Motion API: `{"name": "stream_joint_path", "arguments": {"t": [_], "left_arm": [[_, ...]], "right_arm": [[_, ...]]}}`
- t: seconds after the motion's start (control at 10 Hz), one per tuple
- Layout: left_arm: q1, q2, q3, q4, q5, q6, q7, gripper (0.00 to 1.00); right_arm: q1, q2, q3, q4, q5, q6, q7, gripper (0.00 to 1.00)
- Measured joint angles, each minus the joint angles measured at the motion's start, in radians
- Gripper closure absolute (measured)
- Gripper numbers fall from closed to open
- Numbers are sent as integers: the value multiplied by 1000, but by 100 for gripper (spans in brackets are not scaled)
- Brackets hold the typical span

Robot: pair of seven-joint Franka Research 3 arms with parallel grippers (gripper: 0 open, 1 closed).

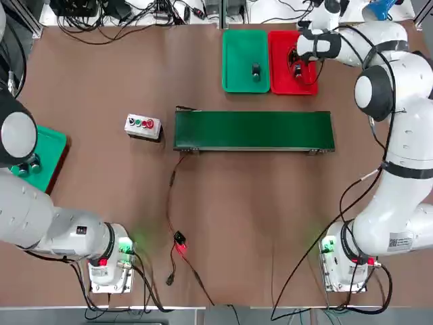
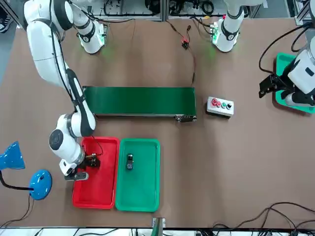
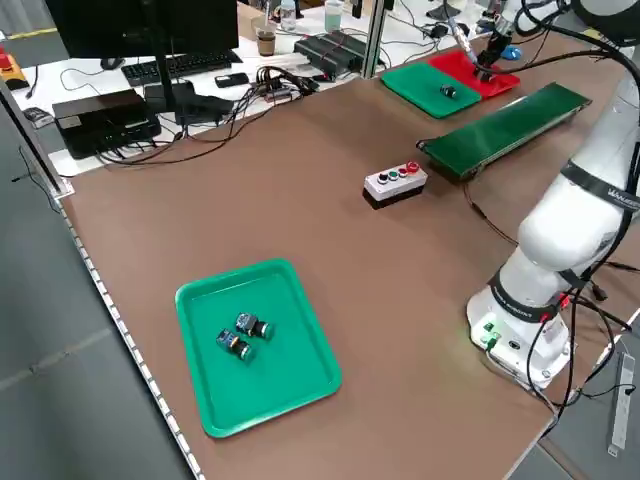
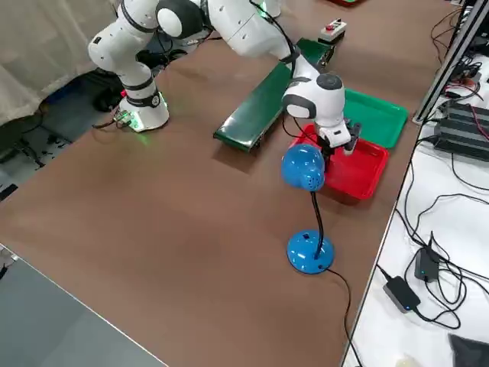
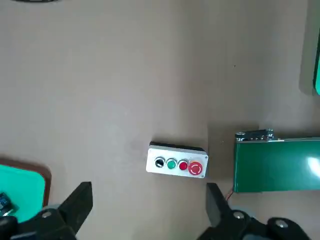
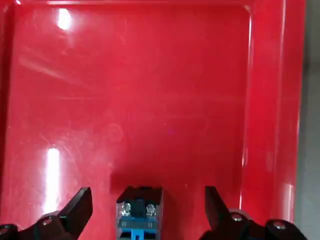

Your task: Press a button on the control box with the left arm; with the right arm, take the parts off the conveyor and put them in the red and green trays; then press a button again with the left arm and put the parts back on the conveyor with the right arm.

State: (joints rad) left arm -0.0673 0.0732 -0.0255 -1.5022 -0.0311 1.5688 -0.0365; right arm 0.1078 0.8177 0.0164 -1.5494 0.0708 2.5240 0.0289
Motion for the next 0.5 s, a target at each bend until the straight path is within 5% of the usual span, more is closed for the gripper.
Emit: {"name": "stream_joint_path", "arguments": {"t": [0.1,0.4,0.5], "left_arm": [[0,0,0,1,0,0,0,0],[0,0,0,2,0,0,-1,0],[0,0,0,2,0,-1,-1,0]], "right_arm": [[2,0,0,-5,0,-1,0,4],[5,-8,-1,3,-1,-47,0,46],[5,-16,-1,11,-1,-81,0,49]]}}
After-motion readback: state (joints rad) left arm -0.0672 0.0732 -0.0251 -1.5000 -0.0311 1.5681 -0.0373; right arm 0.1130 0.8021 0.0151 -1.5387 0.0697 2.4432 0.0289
